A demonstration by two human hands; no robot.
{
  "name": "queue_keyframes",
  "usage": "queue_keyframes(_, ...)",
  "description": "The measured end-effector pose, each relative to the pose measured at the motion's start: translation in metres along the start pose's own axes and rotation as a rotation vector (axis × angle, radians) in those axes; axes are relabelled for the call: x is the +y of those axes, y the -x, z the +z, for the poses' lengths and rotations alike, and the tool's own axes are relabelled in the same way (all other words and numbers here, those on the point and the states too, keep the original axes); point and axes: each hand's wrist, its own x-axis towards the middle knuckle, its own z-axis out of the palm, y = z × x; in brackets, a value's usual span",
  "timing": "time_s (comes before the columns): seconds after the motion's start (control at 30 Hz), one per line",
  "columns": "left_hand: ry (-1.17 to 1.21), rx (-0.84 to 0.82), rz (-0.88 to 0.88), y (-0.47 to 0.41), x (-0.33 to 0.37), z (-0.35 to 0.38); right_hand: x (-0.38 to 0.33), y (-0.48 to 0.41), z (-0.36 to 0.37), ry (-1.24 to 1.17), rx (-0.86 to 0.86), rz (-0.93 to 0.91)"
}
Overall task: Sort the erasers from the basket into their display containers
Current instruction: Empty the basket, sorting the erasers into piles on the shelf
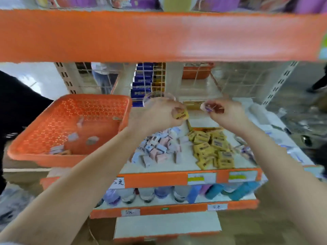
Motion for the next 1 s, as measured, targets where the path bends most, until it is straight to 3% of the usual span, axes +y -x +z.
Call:
queue_keyframes(0.2, 0.064, -0.171, 0.126, -0.02, 0.045, 0.045, 0.074, 0.039, -0.039, 0.082, 0.003, 0.134)
queue_keyframes(0.47, 0.023, -0.344, 0.14, -0.029, 0.058, 0.076, 0.122, 0.086, -0.052, 0.303, -0.016, 0.209)
queue_keyframes(0.67, 0.058, -0.328, 0.148, -0.027, 0.058, 0.076, 0.117, 0.082, -0.051, 0.29, 0.054, 0.253)
queue_keyframes(0.8, 0.099, -0.285, 0.124, -0.023, 0.048, 0.069, 0.098, 0.068, -0.045, 0.269, 0.012, 0.24)
queue_keyframes(1.0, 0.071, -0.122, 0.113, -0.005, 0.024, 0.033, 0.038, 0.037, -0.014, 0.218, -0.036, 0.056)
